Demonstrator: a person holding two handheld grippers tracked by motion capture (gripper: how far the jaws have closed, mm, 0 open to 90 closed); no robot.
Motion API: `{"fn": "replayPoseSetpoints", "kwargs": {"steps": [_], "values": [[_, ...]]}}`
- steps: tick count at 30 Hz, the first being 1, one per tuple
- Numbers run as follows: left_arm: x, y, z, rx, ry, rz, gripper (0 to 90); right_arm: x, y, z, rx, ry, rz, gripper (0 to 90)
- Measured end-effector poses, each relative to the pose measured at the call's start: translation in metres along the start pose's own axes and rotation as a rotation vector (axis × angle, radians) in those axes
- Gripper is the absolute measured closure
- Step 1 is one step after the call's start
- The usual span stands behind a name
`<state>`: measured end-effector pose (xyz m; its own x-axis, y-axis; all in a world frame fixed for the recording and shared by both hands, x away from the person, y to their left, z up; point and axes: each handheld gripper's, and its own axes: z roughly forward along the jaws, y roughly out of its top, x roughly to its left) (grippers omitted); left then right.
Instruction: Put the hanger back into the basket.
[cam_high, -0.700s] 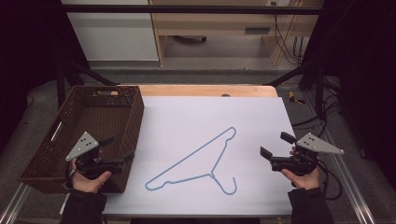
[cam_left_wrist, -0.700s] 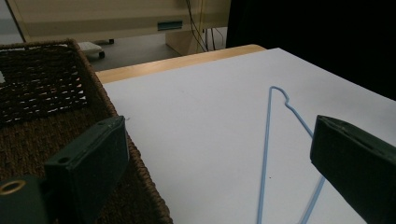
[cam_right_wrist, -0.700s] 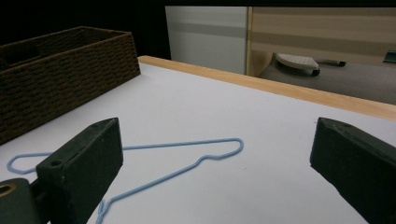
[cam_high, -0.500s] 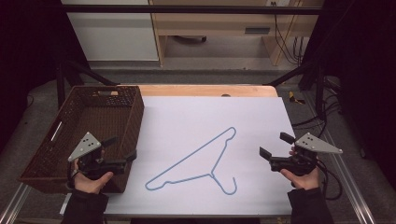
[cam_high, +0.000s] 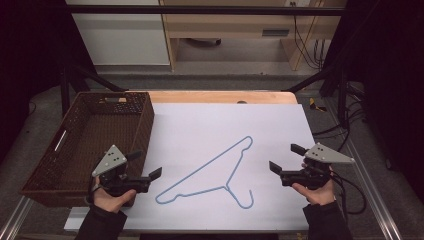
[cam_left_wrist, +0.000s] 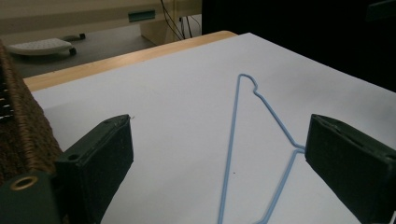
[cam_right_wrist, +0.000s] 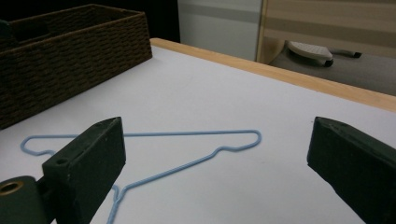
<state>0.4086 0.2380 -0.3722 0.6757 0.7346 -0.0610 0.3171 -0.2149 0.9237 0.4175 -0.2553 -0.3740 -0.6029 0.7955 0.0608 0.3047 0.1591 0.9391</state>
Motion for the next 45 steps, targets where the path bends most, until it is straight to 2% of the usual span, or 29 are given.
{"fn": "replayPoseSetpoints", "kwargs": {"steps": [7,10,13,16,18,26,28,31,35,36,39,40,45], "values": [[-0.007,-0.004,0.009,0.021,-0.017,0.002,8.4,0.01,0.0,0.009,0.039,0.019,-0.035,6.4],[-0.01,-0.006,0.014,0.037,-0.027,0.006,8.8,0.02,-0.001,0.018,0.07,0.051,-0.055,6.9],[-0.014,-0.01,0.021,0.064,-0.045,0.011,9.3,0.027,-0.002,0.024,0.094,0.082,-0.067,7.1],[-0.016,-0.012,0.025,0.079,-0.057,0.019,10.6,0.031,-0.004,0.029,0.113,0.099,-0.074,7.3],[-0.021,-0.013,0.032,0.108,-0.079,0.036,11.9,0.032,-0.004,0.03,0.121,0.102,-0.073,7.5],[-0.034,-0.016,0.048,0.186,-0.12,0.075,14.7,0.031,-0.006,0.032,0.13,0.102,-0.075,7.6],[-0.041,-0.016,0.057,0.231,-0.157,0.101,16.0,0.031,-0.006,0.032,0.125,0.095,-0.074,7.8],[-0.048,-0.015,0.066,0.274,-0.183,0.126,16.2,0.029,-0.005,0.03,0.123,0.084,-0.073,7.4],[-0.054,-0.014,0.075,0.31,-0.199,0.15,16.9,0.026,-0.005,0.027,0.109,0.082,-0.054,7.6],[-0.058,-0.013,0.081,0.325,-0.211,0.167,17.9,0.025,-0.006,0.027,0.116,0.076,-0.056,7.5],[-0.061,-0.013,0.088,0.342,-0.224,0.178,19.7,0.025,-0.007,0.026,0.114,0.069,-0.054,7.4],[-0.063,-0.013,0.095,0.365,-0.231,0.191,20.2,0.025,-0.007,0.026,0.115,0.067,-0.056,7.2],[-0.068,-0.014,0.112,0.428,-0.252,0.226,22.8,0.025,-0.008,0.025,0.116,0.06,-0.063,7.8]]}}
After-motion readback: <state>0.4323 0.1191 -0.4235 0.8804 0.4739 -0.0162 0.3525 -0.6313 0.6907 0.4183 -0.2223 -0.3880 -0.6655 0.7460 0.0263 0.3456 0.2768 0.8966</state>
